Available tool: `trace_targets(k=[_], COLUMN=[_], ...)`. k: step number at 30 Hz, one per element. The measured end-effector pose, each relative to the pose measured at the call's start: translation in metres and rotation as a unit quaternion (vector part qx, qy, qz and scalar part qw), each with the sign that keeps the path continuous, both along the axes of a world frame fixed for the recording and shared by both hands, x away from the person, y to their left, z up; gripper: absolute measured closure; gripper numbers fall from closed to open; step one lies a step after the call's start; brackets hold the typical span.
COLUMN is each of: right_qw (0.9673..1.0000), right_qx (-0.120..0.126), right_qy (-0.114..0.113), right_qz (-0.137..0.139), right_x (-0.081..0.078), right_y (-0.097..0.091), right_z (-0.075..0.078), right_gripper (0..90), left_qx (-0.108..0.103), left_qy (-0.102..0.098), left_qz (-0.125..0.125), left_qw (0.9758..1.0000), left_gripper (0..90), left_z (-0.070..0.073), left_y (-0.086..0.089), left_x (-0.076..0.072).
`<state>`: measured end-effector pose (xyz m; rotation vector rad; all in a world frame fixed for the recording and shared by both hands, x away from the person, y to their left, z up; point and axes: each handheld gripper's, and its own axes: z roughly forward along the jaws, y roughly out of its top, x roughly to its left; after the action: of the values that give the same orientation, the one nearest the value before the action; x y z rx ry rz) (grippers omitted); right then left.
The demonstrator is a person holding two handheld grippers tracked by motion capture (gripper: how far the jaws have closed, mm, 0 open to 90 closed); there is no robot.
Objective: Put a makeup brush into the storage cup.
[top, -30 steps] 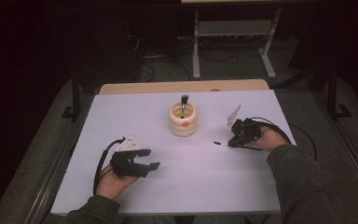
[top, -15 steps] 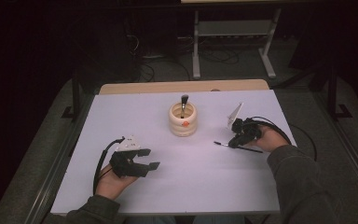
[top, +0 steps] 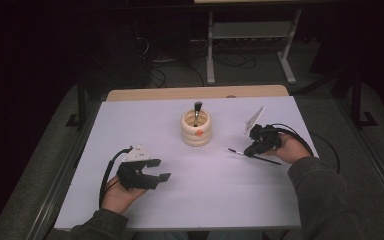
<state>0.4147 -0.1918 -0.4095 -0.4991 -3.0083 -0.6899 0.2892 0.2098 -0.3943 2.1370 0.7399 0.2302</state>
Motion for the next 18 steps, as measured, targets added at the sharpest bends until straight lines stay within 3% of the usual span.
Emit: trace_targets(k=[11, 18], right_qw=[0.9990, 0.9971], right_qx=[0.045, 0.075], right_qy=[-0.008, -0.010], right_qz=[0.004, 0.010], right_x=[-0.013, -0.032], right_y=[-0.003, -0.006], right_z=[0.013, 0.018], right_gripper=[85.2, 85.2], left_qx=[0.000, -0.002], left_qy=[-0.001, 0.000], left_qz=[0.000, -0.002], left_qw=[1.0000, 1.0000], left_gripper=[36.9, 36.9], left_z=[0.000, 0.000], left_y=[0.000, -0.001], left_x=[0.000, -0.001])
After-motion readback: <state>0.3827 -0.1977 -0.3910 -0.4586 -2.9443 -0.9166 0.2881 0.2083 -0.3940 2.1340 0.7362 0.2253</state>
